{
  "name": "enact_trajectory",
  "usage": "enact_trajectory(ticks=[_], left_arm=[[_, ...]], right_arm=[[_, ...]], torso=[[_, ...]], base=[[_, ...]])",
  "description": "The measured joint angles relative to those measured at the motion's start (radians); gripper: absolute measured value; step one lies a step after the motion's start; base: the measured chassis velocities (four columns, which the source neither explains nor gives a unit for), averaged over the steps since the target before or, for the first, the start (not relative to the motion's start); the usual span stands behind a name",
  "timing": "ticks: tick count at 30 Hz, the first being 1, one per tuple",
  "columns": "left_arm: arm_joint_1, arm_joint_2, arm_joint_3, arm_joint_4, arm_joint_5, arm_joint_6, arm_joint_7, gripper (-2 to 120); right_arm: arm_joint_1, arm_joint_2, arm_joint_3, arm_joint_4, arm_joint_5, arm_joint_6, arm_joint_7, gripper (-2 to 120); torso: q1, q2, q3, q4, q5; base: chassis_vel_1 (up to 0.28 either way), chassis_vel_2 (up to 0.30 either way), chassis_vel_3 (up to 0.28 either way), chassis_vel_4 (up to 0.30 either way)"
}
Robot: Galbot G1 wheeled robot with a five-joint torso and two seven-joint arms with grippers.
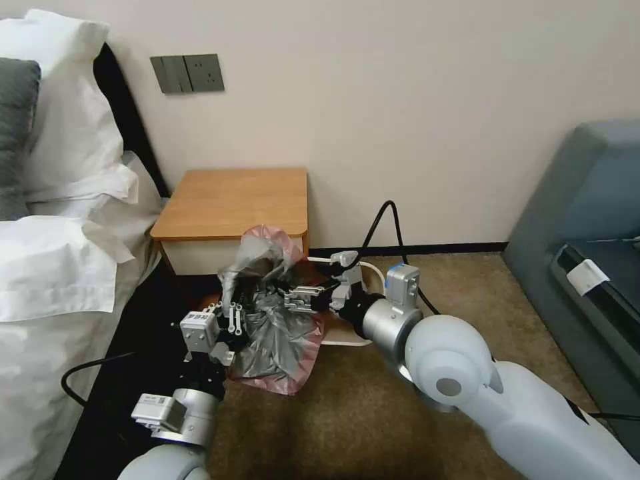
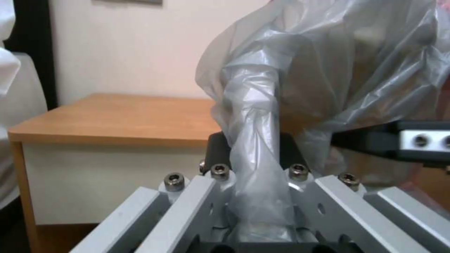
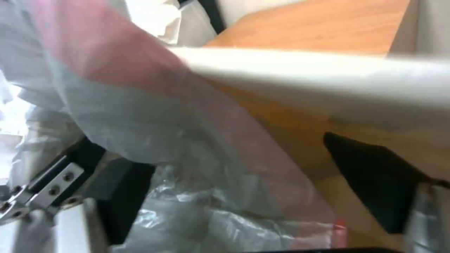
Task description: Pick up the garbage bag from the table and place it over the trash can.
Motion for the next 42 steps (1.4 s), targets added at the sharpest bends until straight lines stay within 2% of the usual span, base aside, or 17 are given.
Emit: enact_trajectory(ticks=[1, 3, 5, 8, 9, 11, 15, 16, 22, 24, 33, 42], left_arm=[[0.000, 0.000, 0.000, 0.000, 0.000, 0.000, 0.000, 7], [0.000, 0.001, -0.002, 0.000, -0.002, 0.000, 0.001, 7], [0.000, 0.001, -0.002, 0.000, -0.002, 0.000, 0.001, 7], [-0.001, 0.001, -0.001, 0.000, -0.002, 0.000, 0.002, 7], [-0.001, 0.001, -0.001, 0.000, -0.002, 0.000, 0.002, 7], [-0.003, 0.000, 0.000, 0.001, -0.002, 0.000, 0.002, 7], [-0.004, -0.002, 0.000, 0.005, -0.002, 0.000, 0.001, 7], [-0.004, -0.003, 0.000, 0.006, -0.002, 0.000, 0.000, 7], [-0.004, -0.003, -0.002, 0.006, -0.010, 0.002, -0.006, 7], [-0.004, -0.002, -0.002, 0.006, -0.014, 0.005, -0.011, 7], [-0.013, -0.003, 0.001, 0.018, -0.029, 0.025, -0.038, 7], [-0.013, -0.003, 0.002, 0.021, -0.045, 0.050, -0.070, 7]], right_arm=[[0.001, 0.001, -0.001, -0.001, 0.000, 0.001, -0.001, 86], [0.001, 0.003, -0.007, -0.007, -0.013, 0.006, -0.012, 72], [0.001, 0.003, -0.009, -0.008, -0.020, 0.007, -0.017, 69], [0.001, -0.002, -0.013, -0.008, -0.040, 0.008, -0.034, 52], [0.001, -0.002, -0.013, -0.008, -0.040, 0.008, -0.034, 52], [0.000, -0.007, -0.013, -0.003, -0.044, 0.010, -0.040, 42], [-0.006, -0.012, -0.012, 0.002, -0.047, 0.012, -0.047, 34], [-0.012, -0.013, -0.011, 0.004, -0.054, 0.013, -0.053, 25], [-0.021, -0.014, -0.010, 0.020, -0.070, 0.015, -0.061, 4], [-0.021, -0.016, -0.008, 0.028, -0.070, 0.013, -0.063, 0], [-0.049, -0.054, 0.016, 0.091, -0.075, -0.002, -0.092, 0], [-0.054, -0.142, 0.121, 0.162, -0.026, -0.008, -0.173, 0]], torso=[[0.000, 0.000, 0.000, 0.0000, 0.0000], [0.000, 0.000, 0.000, 0.0000, 0.0000], [0.000, 0.000, 0.000, 0.0000, 0.0000], [0.000, 0.000, 0.000, 0.0000, 0.0000], [0.000, 0.000, 0.000, 0.0000, 0.0000], [0.000, 0.000, 0.000, 0.0000, 0.0000], [0.000, 0.000, 0.000, -0.0001, 0.0000], [0.000, 0.000, 0.000, -0.0001, 0.0000], [0.000, 0.000, 0.000, 0.0000, 0.0001], [0.000, 0.000, 0.000, -0.0001, 0.0001], [0.000, 0.000, 0.000, -0.0001, 0.0001], [0.000, 0.000, 0.000, -0.0001, 0.0001]], base=[[0.000, 0.000, 0.000, 0.000], [0.000, 0.000, 0.000, 0.000], [0.000, 0.000, 0.000, 0.000], [0.000, 0.000, 0.000, 0.000], [0.000, 0.000, 0.000, 0.000], [0.000, 0.000, 0.000, 0.000], [0.000, 0.000, 0.000, 0.000], [0.000, 0.000, 0.000, 0.000], [0.000, 0.000, 0.000, 0.000], [0.000, 0.000, 0.000, 0.000], [0.000, 0.000, 0.000, 0.000], [0.000, 0.000, 0.000, 0.000]])
